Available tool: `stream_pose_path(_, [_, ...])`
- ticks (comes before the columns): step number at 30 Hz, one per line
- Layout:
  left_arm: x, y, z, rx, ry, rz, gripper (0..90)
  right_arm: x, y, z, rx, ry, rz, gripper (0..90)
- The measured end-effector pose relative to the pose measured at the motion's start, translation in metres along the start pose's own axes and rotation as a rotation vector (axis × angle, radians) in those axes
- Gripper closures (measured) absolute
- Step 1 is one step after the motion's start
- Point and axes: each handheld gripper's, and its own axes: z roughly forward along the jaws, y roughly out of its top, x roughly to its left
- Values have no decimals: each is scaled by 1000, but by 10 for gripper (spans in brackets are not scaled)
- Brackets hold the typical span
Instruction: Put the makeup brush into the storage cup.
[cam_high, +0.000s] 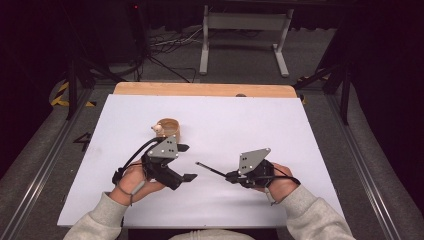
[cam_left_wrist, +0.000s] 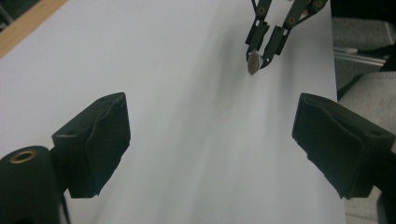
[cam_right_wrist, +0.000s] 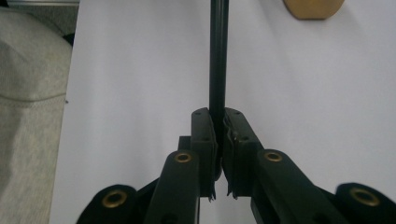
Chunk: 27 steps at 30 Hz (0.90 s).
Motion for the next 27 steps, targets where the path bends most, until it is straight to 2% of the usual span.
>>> stream_pose_path(1, [0, 0, 0, 0, 0, 0, 120, 0, 0, 0, 0, 0, 0, 836])
stream_pose_path(4, [-2, 1, -2, -14, 4, 19, 120, 0, -2, -2, -76, -22, 16, 836])
stream_pose_path(8, [-4, 1, -3, -35, 11, 26, 114, 1, -4, -2, -178, -48, 34, 837])
stream_pose_path(10, [-4, 0, -4, -47, 11, 24, 111, 1, -5, -2, -209, -57, 41, 836])
stream_pose_path(12, [-3, -1, -5, -68, 3, 15, 111, 1, -5, -2, -228, -61, 46, 837])
stream_pose_path(14, [-2, -2, -6, -103, -1, -4, 103, 1, -6, -3, -280, -67, 62, 836])
stream_pose_path(18, [0, -5, -7, -161, -12, -37, 68, 1, -8, -1, -339, -75, 78, 836])
stream_pose_path(24, [1, -7, -8, -220, -23, -40, 58, 8, -6, 7, -389, -97, 72, 836])
stream_pose_path(27, [1, -8, -9, -244, -21, -47, 55, 11, -6, 11, -439, -106, 88, 836])
